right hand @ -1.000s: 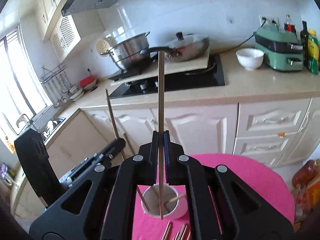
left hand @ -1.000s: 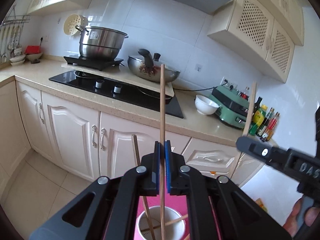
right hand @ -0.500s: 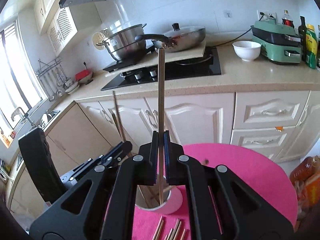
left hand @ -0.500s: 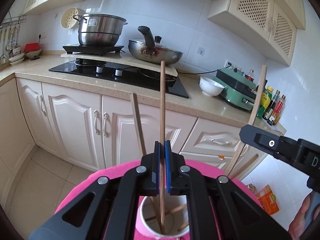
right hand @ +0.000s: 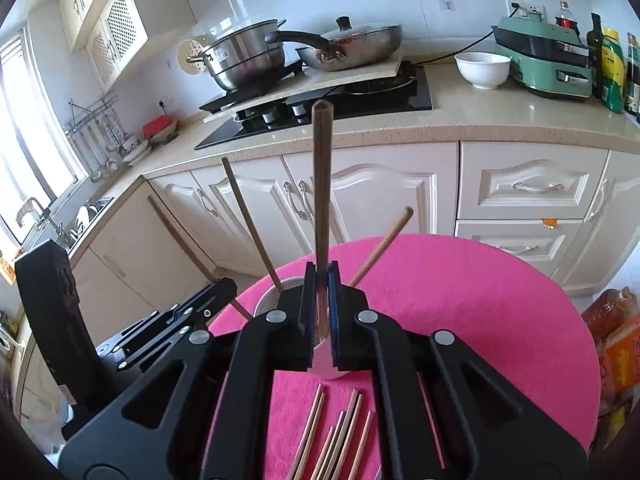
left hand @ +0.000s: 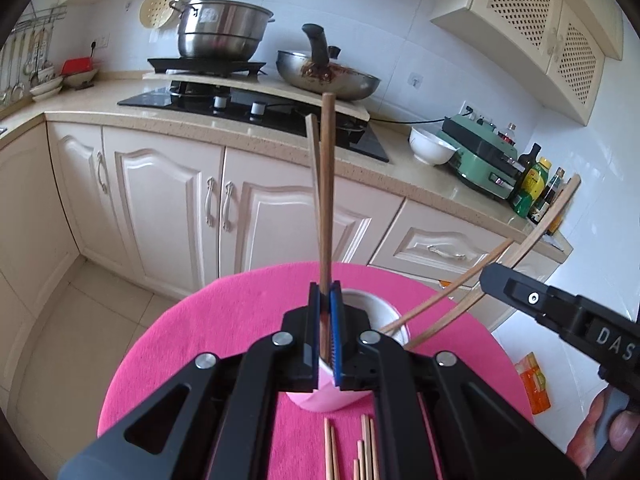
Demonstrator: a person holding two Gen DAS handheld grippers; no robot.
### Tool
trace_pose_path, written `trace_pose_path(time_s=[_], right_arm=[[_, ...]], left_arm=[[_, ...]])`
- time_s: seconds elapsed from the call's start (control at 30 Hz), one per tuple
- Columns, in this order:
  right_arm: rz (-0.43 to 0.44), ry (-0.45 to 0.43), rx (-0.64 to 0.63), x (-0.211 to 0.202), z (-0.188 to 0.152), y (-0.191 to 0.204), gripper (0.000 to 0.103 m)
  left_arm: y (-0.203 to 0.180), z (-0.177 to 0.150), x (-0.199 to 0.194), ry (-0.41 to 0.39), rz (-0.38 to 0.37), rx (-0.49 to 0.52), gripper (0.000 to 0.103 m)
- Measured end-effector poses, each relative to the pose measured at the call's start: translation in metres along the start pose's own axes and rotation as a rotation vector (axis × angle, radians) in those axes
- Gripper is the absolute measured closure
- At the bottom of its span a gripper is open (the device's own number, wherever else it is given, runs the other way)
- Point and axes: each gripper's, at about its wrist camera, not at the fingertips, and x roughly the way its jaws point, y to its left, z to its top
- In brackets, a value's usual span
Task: Organize utensils
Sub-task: 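Carry the left tool's chopstick into the pink cup while the right tool drops its chopstick in, then lower the left tool to grasp a chopstick while the right tool grasps another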
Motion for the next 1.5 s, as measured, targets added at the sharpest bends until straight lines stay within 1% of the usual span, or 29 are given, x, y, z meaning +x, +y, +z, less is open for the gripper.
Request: trace_pose_path(time_s=[0.17, 0.3, 0.33, 0.4, 0.5, 0.57, 0.63, 0.7, 0.73, 0.87, 0.9, 0.97, 1.0, 1.07, 1.3, 1.5], right_arm=[[-0.01, 0.013, -0.005, -0.001, -0.008, 0.004, 0.097], [-0.022, 0.021, -0.014, 0.0, -0.012, 0.007, 0.097], [-0.025, 0.024, -0.017, 0.0, -0.013, 0.008, 0.097], [-0.024, 0.036, -0.025, -0.001, -0.015, 0.011, 0.096], [-0.032, 0.041, -0.022, -0.003, -0.016, 0.012, 0.096], [-0.037, 0.04, -0.014, -0.007, -0.017, 0.012, 0.093], [-0.039, 0.036, -0.015, -0.011, -0.018, 0.014, 0.086], [-0.039, 0.03, -0.016, -0.017, -0.018, 0.016, 0.08], [-0.04, 0.026, -0.018, -0.02, -0.018, 0.017, 0.079], [-0.044, 0.017, -0.025, -0.031, -0.019, 0.02, 0.079], [-0.048, 0.015, -0.028, -0.034, -0.019, 0.02, 0.078], [-0.057, 0.015, -0.033, -0.038, -0.02, 0.019, 0.066], [-0.065, 0.006, -0.03, -0.042, -0.022, 0.018, 0.052], [-0.074, -0.003, -0.027, -0.048, -0.023, 0.016, 0.051], [-0.1, 0.009, -0.013, -0.059, -0.033, 0.005, 0.051], [-0.122, 0.034, 0.009, -0.062, -0.047, -0.006, 0.051]], left_arm=[[-0.001, -0.004, -0.007, 0.009, 0.001, 0.005, 0.098], [-0.002, -0.008, -0.009, 0.039, 0.001, 0.0, 0.097], [-0.002, -0.008, -0.009, 0.049, 0.001, -0.004, 0.095], [-0.001, -0.009, -0.012, 0.054, 0.006, -0.013, 0.075], [-0.001, -0.01, -0.02, 0.058, 0.008, -0.019, 0.074], [-0.001, -0.011, -0.025, 0.069, 0.014, -0.019, 0.072], [-0.002, -0.013, -0.033, 0.065, 0.02, -0.012, 0.07], [-0.003, -0.013, -0.041, 0.062, 0.044, 0.0, 0.066], [-0.004, -0.013, -0.043, 0.061, 0.051, 0.005, 0.066], [-0.009, -0.017, -0.059, 0.053, 0.115, 0.053, 0.062], [-0.01, -0.017, -0.062, 0.052, 0.125, 0.064, 0.061], [-0.01, -0.019, -0.067, 0.051, 0.14, 0.087, 0.061], [-0.01, -0.02, -0.07, 0.054, 0.149, 0.094, 0.061], [-0.009, -0.023, -0.072, 0.065, 0.155, 0.098, 0.06], [-0.007, -0.034, -0.075, 0.102, 0.159, 0.098, 0.06], [-0.009, -0.05, -0.068, 0.159, 0.159, 0.108, 0.06]])
